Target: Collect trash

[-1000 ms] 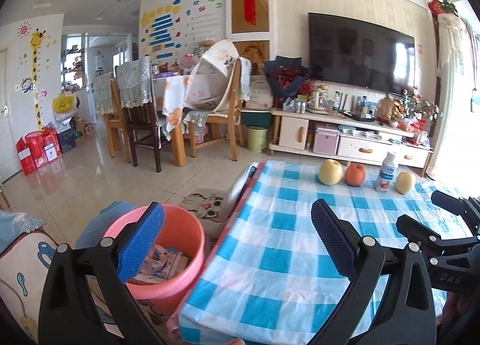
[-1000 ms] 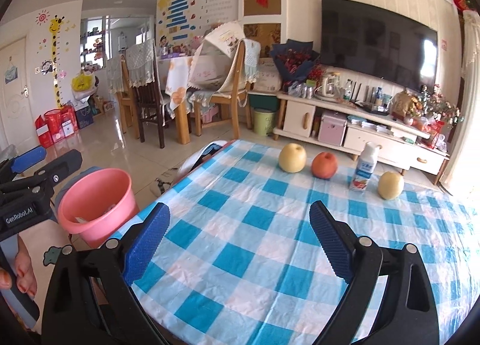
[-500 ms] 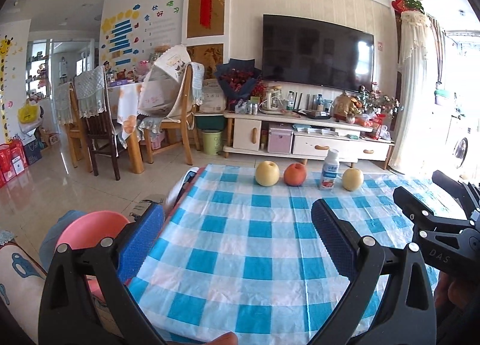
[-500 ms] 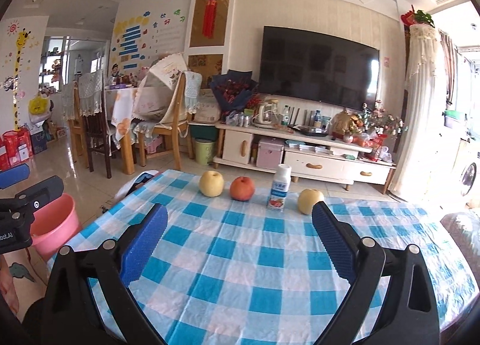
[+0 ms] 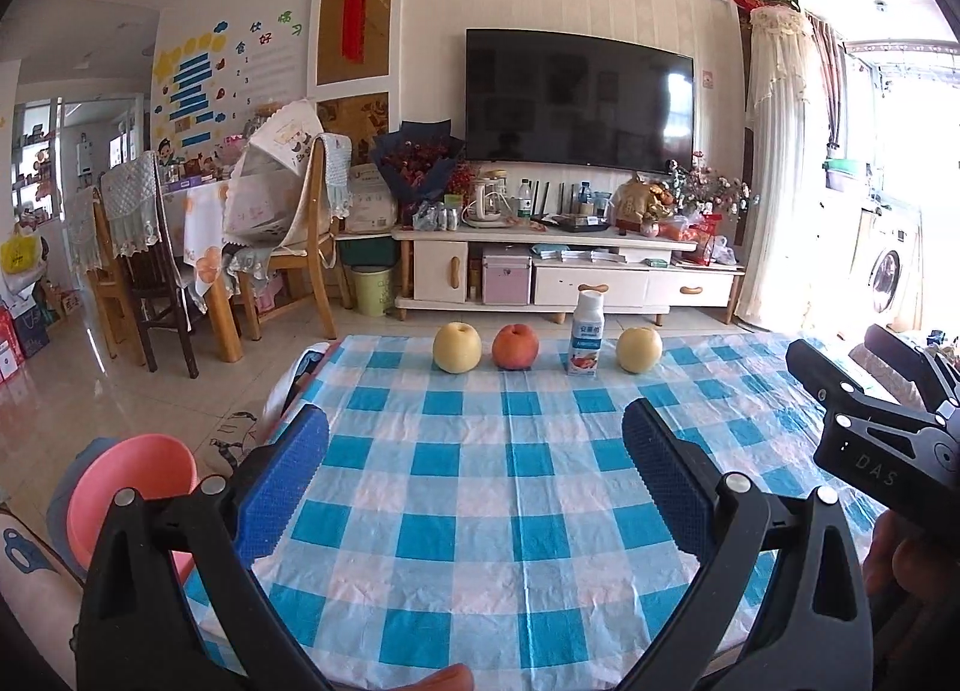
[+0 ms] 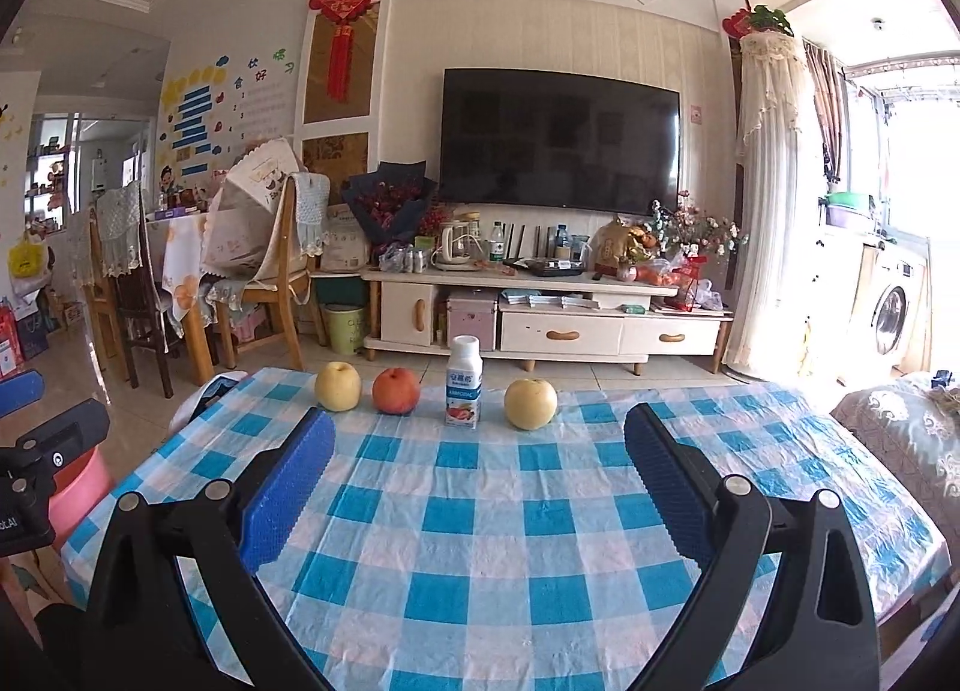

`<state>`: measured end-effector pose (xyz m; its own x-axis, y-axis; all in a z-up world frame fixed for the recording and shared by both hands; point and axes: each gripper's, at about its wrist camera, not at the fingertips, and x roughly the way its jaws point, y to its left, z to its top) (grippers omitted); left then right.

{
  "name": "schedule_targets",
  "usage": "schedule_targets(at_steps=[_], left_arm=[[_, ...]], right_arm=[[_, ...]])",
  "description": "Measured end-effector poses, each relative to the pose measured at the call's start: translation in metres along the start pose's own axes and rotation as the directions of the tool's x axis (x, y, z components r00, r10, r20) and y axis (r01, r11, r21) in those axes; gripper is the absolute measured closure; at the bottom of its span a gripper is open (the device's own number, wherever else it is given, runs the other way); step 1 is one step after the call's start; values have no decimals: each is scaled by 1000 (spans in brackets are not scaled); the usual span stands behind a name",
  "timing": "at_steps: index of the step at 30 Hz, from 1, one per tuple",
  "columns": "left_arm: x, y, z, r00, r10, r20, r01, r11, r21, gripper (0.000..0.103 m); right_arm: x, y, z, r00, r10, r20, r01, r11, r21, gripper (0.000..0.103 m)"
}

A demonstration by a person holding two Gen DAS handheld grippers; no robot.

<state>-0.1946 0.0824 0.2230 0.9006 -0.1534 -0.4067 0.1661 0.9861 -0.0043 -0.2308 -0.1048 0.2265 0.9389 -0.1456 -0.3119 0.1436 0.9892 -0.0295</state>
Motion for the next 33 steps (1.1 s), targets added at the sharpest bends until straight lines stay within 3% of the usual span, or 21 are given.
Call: schedule_targets(at_steps=[14, 33], left_arm=[[-4, -33, 3, 1000, -18, 19, 17, 999, 50, 4], [7, -37, -1, 1000, -21, 0, 21, 999, 40, 4]], right_arm=[[-9, -27, -3, 999, -32, 12, 32, 999, 38, 7], [6, -19, -13, 999, -38, -10, 38, 999, -7, 7]])
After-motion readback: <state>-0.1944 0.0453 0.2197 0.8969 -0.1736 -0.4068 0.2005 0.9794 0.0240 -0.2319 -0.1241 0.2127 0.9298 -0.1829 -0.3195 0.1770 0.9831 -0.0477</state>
